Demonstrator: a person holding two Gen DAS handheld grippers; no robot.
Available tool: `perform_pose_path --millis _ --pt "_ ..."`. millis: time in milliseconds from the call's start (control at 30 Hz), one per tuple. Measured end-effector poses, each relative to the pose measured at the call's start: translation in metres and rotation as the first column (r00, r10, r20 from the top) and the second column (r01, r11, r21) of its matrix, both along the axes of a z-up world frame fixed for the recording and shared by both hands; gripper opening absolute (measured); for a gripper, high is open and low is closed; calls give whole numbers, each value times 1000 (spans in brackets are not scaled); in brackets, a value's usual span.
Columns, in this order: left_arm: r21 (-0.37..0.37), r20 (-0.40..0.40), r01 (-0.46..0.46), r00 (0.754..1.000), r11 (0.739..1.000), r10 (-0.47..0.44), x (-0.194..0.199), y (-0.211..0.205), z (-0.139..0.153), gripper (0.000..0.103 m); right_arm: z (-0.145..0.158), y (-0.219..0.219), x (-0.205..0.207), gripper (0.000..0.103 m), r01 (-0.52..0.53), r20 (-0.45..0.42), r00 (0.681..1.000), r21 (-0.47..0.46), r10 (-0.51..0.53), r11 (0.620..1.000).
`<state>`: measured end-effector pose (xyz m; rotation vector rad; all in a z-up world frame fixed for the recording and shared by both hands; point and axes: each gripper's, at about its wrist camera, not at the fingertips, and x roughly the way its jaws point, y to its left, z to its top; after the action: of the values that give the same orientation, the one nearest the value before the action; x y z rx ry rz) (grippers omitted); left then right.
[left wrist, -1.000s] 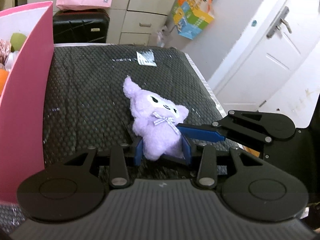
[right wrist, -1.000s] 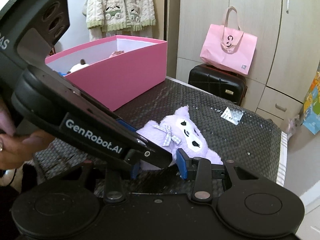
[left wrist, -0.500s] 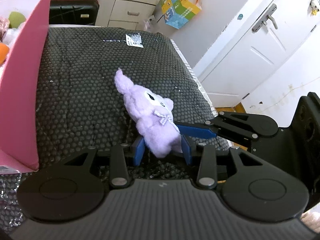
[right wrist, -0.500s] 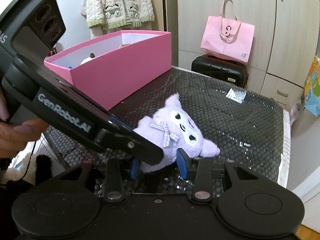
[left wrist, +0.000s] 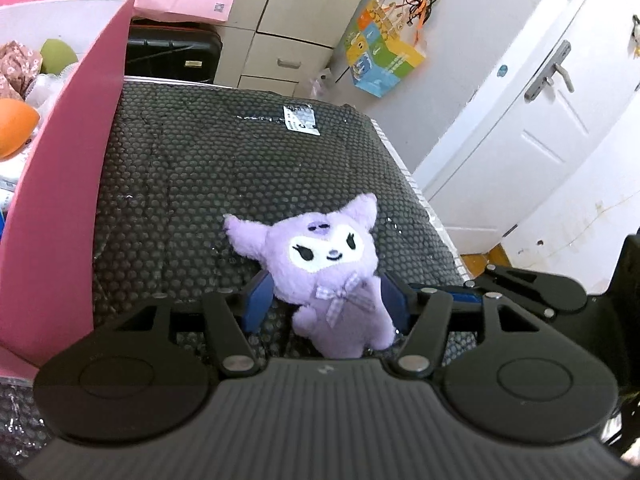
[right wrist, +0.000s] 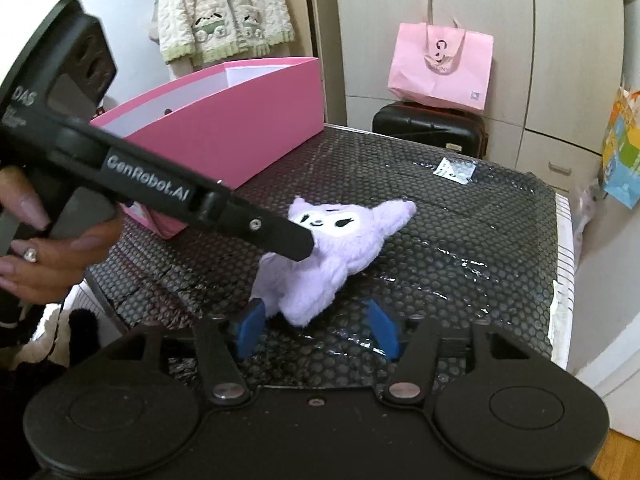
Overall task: Organize soft objects
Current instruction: 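Lift the purple plush with both tools and carry it toward the box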
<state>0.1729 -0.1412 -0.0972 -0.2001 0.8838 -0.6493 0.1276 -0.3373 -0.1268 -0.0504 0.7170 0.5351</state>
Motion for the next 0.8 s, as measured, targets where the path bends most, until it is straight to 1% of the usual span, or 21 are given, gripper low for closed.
perform_pose_path --millis 33,67,133,200,267,300,333,367,433,467,500,533,567,600,633,700,800 --pt "-1 5 -13 1000 1000 13 1 -1 0 61 0 0 1 72 6 -1 1000 10 -6 1000" --pt "1 12 -27 1000 1000 27 2 -1 -1 63 -1 2 3 73 15 -3 1000 20 -15 1000" --pt "8 28 -49 998 999 49 7 -4 -2 65 -4 5 9 74 29 -11 1000 32 -29 999" --pt "20 31 -51 998 998 51 12 -9 -4 66 -6 10 17 74 37 -26 999 47 -36 998" --pt "41 9 -46 999 998 46 19 -15 -9 66 -10 16 23 75 46 -29 999 35 -45 998" --pt "45 -23 -42 999 998 43 23 -17 -14 66 -11 20 25 75 48 -19 999 20 -48 999" --pt "33 -61 -41 997 999 43 26 -18 -18 67 -13 24 25 75 48 -8 999 6 -48 999" --pt "29 -55 -50 997 998 52 26 -18 -18 67 -15 28 26 75 53 2 999 -12 -53 999" --pt "78 -12 -56 998 995 57 20 -23 -16 67 -17 32 24 74 67 35 997 -30 -66 997" --pt "106 20 -54 998 993 52 15 -27 -16 68 -19 34 22 74 75 45 996 -37 -73 996" --pt "123 34 -47 999 991 43 12 -30 -18 67 -20 36 21 74 86 53 995 -45 -83 995" --pt "122 27 -44 999 992 41 12 -31 -19 67 -21 38 19 73 94 57 994 -54 -91 994" --pt "118 36 -55 998 992 51 10 -31 -20 62 -22 40 18 71 107 65 993 -66 -103 992" --pt "107 37 -54 998 993 50 9 -31 -19 55 -22 40 16 66 110 69 992 -59 -106 992" --pt "100 35 -55 998 993 52 8 -30 -18 54 -21 39 15 60 109 63 992 -39 -107 993" --pt "97 41 -45 998 994 42 6 -29 -16 52 -18 35 15 58 121 52 991 -12 -121 993" --pt "103 50 -36 998 994 31 -1 -24 -12 51 -14 31 14 57 118 24 993 31 -118 993"
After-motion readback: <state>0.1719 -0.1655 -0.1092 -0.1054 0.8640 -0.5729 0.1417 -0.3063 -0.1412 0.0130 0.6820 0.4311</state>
